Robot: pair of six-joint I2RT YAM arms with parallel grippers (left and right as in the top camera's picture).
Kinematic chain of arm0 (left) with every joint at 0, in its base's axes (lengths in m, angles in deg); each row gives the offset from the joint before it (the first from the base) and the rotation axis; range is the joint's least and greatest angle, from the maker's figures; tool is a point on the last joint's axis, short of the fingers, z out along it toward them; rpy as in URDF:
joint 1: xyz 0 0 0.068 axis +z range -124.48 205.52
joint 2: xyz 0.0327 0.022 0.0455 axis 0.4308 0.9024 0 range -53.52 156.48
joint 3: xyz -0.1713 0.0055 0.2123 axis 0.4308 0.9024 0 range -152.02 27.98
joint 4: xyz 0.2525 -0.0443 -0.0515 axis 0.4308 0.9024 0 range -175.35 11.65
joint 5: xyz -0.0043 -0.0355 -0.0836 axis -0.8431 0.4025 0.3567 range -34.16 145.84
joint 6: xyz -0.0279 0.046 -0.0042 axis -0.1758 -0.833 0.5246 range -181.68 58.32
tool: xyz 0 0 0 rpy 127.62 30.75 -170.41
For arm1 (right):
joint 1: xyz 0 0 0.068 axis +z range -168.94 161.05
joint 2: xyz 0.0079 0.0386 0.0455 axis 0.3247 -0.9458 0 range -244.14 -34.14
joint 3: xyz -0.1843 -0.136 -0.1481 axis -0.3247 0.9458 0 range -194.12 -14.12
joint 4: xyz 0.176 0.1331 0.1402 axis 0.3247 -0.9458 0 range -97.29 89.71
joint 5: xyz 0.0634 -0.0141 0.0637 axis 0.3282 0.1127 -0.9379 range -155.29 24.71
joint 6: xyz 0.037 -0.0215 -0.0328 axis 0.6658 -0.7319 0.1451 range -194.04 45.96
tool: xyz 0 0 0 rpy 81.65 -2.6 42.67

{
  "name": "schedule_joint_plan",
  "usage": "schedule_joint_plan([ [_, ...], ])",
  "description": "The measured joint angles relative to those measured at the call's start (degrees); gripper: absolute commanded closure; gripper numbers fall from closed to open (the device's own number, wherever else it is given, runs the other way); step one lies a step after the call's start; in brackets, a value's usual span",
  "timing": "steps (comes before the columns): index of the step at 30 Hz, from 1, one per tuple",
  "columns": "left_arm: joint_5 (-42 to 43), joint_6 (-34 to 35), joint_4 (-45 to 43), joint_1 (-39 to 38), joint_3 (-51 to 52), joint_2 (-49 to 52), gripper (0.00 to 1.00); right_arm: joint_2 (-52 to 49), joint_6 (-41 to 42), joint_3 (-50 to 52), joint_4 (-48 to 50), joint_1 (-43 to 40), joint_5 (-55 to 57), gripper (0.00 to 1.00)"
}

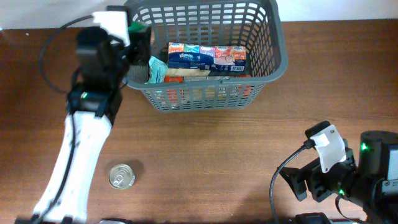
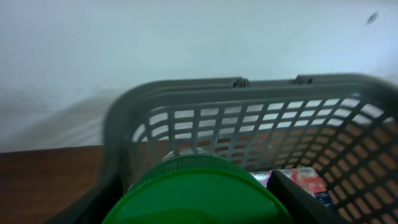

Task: Pack container
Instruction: 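Carry the green jar over the basket and drop it in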

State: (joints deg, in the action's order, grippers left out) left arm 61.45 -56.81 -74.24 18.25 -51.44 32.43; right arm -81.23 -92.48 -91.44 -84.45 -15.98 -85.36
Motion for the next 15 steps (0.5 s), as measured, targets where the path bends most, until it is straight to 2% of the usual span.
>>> schedule_joint_plan([
  [1, -0.07, -0.22, 0.02, -0.24, -1.22, 1.81, 0.73, 0.00, 0.02, 0.00, 0.00, 0.00, 0.02, 0.01],
  [2, -0.22, -0.48, 0.02, -0.33, -2.32, 3.19, 0.63, 0.00, 0.04, 0.00, 0.00, 0.00, 0.02, 0.01],
  [3, -0.26, -0.68, 0.35, -0.33, -3.32, 4.22, 0.35, 0.00, 0.02, -0.02, 0.00, 0.00, 0.02, 0.01],
  [5, -0.57, -0.92, 0.70, -0.33, -4.66, 5.31, 0.00, 0.00, 0.02, 0.00, 0.00, 0.00, 0.02, 0.01],
  [11, -2.23, -3.04, 6.62, -0.33, -7.85, 3.06, 0.01, 0.00, 0.02, -0.02, 0.00, 0.00, 0.02, 0.01],
  [15, -6.75, -3.93, 16.44, -0.33, -8.24, -4.26, 0.01, 0.00, 0.00, -0.02, -0.04, 0.00, 0.02, 0.01],
])
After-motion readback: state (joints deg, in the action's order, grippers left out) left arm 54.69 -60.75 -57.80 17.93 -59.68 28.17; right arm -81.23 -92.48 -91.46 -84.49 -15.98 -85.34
